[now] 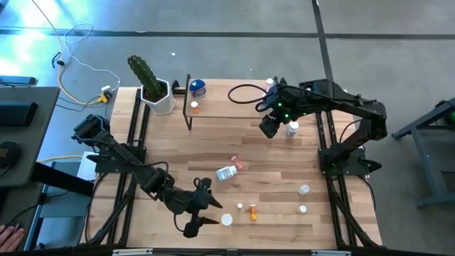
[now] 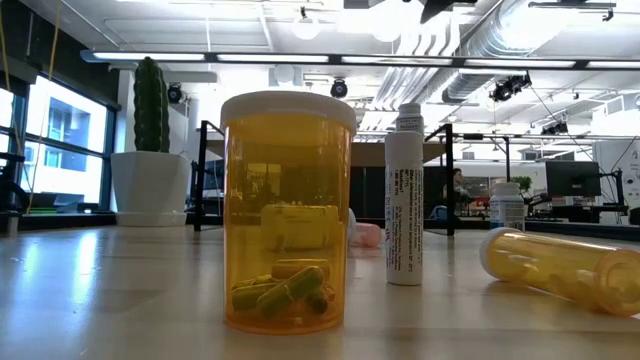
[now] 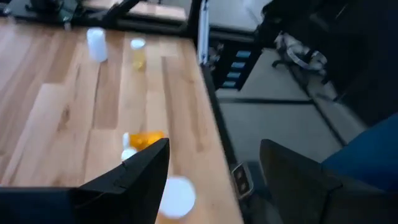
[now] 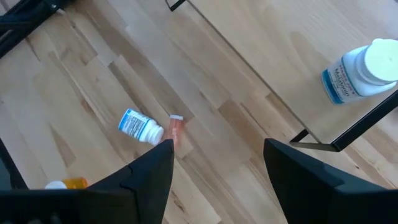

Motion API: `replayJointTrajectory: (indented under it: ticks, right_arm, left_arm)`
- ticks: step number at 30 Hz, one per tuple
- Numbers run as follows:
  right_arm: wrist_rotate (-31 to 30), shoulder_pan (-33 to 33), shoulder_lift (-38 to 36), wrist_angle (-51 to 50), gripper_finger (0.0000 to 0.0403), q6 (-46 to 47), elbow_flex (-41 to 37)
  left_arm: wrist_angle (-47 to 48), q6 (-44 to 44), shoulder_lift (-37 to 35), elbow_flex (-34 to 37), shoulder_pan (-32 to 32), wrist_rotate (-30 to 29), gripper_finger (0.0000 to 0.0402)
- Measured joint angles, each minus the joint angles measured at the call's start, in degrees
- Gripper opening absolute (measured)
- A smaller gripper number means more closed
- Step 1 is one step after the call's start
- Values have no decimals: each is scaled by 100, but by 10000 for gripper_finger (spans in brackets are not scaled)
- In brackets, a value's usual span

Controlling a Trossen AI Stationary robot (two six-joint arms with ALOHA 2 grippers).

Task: Pick and place medicine bottles onto shelf by color
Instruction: Put the big orange pill bottle on the shelf

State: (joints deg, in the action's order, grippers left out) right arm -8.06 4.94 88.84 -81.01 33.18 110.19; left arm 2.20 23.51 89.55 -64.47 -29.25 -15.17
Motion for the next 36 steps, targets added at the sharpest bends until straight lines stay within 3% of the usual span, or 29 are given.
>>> replayJointTrajectory:
  ticks: [12,20,36]
  right_arm:
    - [-26,-137,0,-24,239,-16,0]
    - [-93,-137,2,-26,239,-17,0]
    - [-179,-134,4,-23,239,-60,0]
  left_arm:
    - [-75,-121,-2,0,4,-661,282]
    - [-56,-201,82,0,-7,-1218,287]
    - [-903,-271,1417,0,-147,-913,287]
